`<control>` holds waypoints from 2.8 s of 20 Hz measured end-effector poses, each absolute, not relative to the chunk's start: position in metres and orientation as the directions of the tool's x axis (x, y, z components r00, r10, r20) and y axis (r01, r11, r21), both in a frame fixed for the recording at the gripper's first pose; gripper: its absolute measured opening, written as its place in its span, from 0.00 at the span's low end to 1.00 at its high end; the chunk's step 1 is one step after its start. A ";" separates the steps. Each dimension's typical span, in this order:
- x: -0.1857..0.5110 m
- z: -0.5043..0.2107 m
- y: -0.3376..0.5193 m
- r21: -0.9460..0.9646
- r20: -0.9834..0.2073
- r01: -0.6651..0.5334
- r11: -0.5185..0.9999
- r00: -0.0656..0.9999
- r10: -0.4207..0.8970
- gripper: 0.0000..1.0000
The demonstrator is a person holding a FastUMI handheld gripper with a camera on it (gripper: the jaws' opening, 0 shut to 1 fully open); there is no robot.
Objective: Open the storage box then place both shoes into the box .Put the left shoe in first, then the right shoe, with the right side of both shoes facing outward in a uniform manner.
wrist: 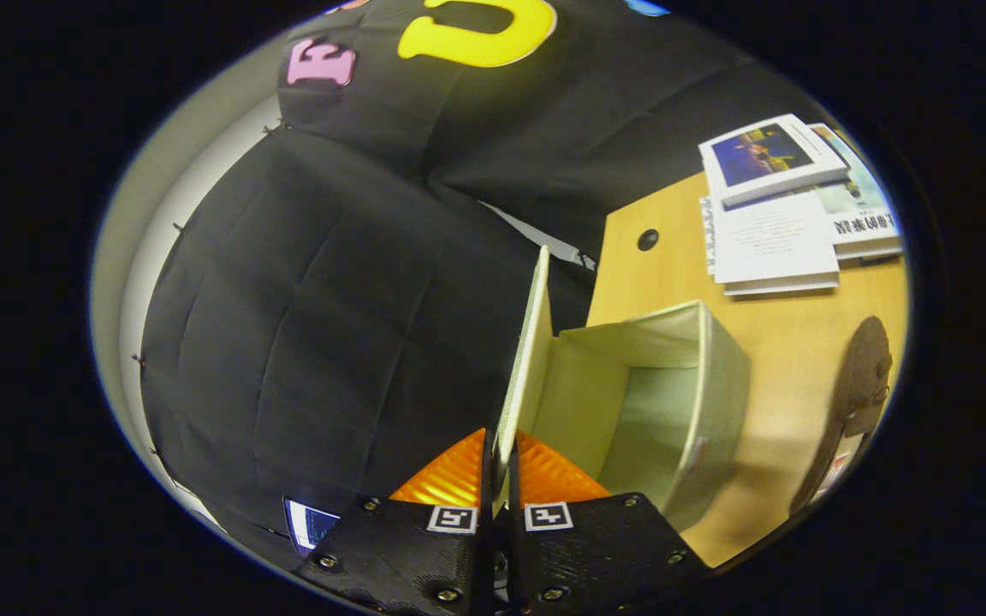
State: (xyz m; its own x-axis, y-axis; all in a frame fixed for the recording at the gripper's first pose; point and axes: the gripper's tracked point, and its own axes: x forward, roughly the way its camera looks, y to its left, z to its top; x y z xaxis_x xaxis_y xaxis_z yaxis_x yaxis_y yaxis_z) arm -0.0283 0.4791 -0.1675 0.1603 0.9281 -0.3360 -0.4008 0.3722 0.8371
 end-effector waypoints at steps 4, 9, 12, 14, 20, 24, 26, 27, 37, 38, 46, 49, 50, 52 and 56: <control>-0.048 -0.141 0.544 0.830 -0.299 -0.461 0.312 0.105 0.949 0.06; -0.075 -0.143 0.612 0.837 -0.287 -0.469 0.282 0.062 0.956 0.08; -0.084 -0.147 0.637 0.834 -0.305 -0.471 0.289 0.043 0.951 0.08; -0.088 -0.146 0.646 0.831 -0.314 -0.474 0.292 0.034 0.949 0.08; -0.078 -0.144 0.620 0.798 -0.323 -0.522 0.303 0.054 0.945 0.80; -0.057 -0.155 0.570 0.760 -0.368 -0.533 0.373 0.120 0.922 0.97; -0.045 -0.162 0.541 0.729 -0.393 -0.543 0.417 0.167 0.904 0.97; -0.038 -0.165 0.525 0.711 -0.399 -0.551 0.437 0.196 0.896 0.97; 0.020 -0.191 0.365 0.581 -0.441 -0.499 0.643 0.471 0.764 0.97; 0.024 -0.197 0.350 0.561 -0.451 -0.486 0.670 0.500 0.740 0.97; 0.035 -0.263 0.243 0.403 -0.569 -0.378 0.834 0.610 0.552 0.97; 0.034 -0.292 0.219 0.342 -0.616 -0.354 0.871 0.615 0.492 0.97; 0.032 -0.302 0.212 0.322 -0.633 -0.347 0.881 0.612 0.473 0.97; 0.028 -0.323 0.204 0.300 -0.666 -0.332 0.895 0.599 0.445 0.97; 0.021 -0.362 0.198 0.264 -0.725 -0.320 0.910 0.557 0.406 0.97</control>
